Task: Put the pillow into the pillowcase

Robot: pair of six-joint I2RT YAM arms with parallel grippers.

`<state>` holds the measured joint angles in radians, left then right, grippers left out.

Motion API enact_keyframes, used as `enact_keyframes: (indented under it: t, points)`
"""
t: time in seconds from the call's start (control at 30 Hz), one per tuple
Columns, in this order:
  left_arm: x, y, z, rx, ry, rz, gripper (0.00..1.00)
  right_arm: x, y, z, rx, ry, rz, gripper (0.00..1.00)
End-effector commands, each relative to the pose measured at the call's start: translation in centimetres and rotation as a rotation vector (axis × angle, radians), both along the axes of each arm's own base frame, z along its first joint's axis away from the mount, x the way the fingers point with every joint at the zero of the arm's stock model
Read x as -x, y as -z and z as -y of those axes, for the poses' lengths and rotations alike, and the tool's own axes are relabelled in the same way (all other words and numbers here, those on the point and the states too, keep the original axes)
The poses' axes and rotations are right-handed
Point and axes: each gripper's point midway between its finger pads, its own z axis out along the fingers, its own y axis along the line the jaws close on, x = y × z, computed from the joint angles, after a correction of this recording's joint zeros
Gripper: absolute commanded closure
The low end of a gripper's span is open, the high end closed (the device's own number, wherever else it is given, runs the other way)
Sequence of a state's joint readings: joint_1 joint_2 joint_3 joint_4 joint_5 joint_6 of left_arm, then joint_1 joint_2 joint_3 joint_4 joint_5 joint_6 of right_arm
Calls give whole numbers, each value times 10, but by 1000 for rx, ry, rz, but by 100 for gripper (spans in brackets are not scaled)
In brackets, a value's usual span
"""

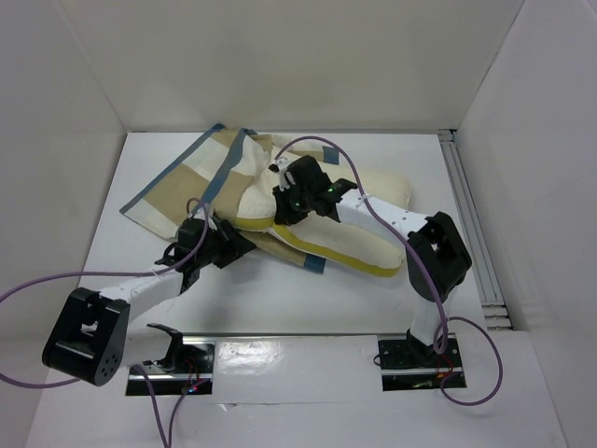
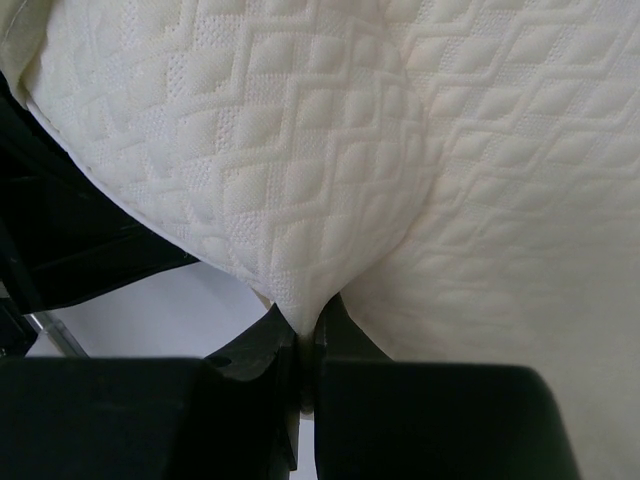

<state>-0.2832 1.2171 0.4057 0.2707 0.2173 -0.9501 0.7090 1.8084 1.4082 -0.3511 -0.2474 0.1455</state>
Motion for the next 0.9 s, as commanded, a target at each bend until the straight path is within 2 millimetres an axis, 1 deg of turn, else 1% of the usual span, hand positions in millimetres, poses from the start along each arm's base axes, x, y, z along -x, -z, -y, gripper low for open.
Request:
enact_keyframes:
  t: [0.0,0.03,0.07,0.13,0.2,0.23,0.27,0.3,0.33,0.4,0.43,0.47,0.5,0.57,0.6,0.63,0.67,0.7,0.73,0.8,0.83,0.87]
  points:
    - [-21,-23,7,46,4,82,32,-2,-51,-24,-121,-28,73,100]
    - [-23,-25,10,67,10,86,32,-2,-51,-24,-121,-28,73,100]
    - [-23,-28,13,84,13,90,32,-1,-45,-23,-108,-27,58,100]
    - [-26,-34,14,105,4,104,32,0,-48,-26,-110,-30,68,100]
    - [-28,-31,12,97,-26,94,32,-2,-52,-27,-116,-30,75,100]
    - [-30,-28,8,87,-60,84,33,-2,-52,-27,-116,-30,75,100]
    - [-31,-29,5,85,-81,83,34,-4,-47,-27,-105,-22,71,100]
    - [-31,-29,5,85,-81,83,34,-4,-49,-27,-104,-22,70,100]
    - [-33,-29,2,84,-109,82,36,-1,-45,-30,-98,-31,63,100]
    - [-39,-35,4,95,-114,87,37,-2,-48,-32,-104,-32,69,100]
    - [-39,-35,4,95,-114,87,38,-1,-42,-31,-92,-31,56,100]
    - [-42,-34,3,99,-132,81,40,1,-46,-35,-98,-41,62,100]
    - [-43,-33,3,95,-132,70,43,0,-46,-34,-94,-34,66,100]
    - [-43,-30,1,93,-146,58,59,-1,-50,-36,-104,-28,67,100]
    - [-43,-27,1,90,-147,50,75,0,-44,-35,-90,-28,52,100]
    - [-44,-29,2,93,-146,58,93,-1,-48,-36,-96,-28,59,100]
    - [-43,-33,6,111,-121,64,100,3,-41,-38,-82,-37,43,100]
    - [-43,-36,9,116,-104,80,100,3,-36,-39,-75,-36,35,100]
    - [-43,-42,14,128,-82,94,100,0,-35,-37,-66,-21,44,100]
    - [-39,-51,23,121,-32,138,100,0,-18,-33,-34,8,9,100]
    - [-36,-56,27,123,-7,155,100,-3,-18,-31,-26,19,16,100]
    - [-35,-71,34,127,20,198,100,-10,-7,-26,-5,59,5,100]
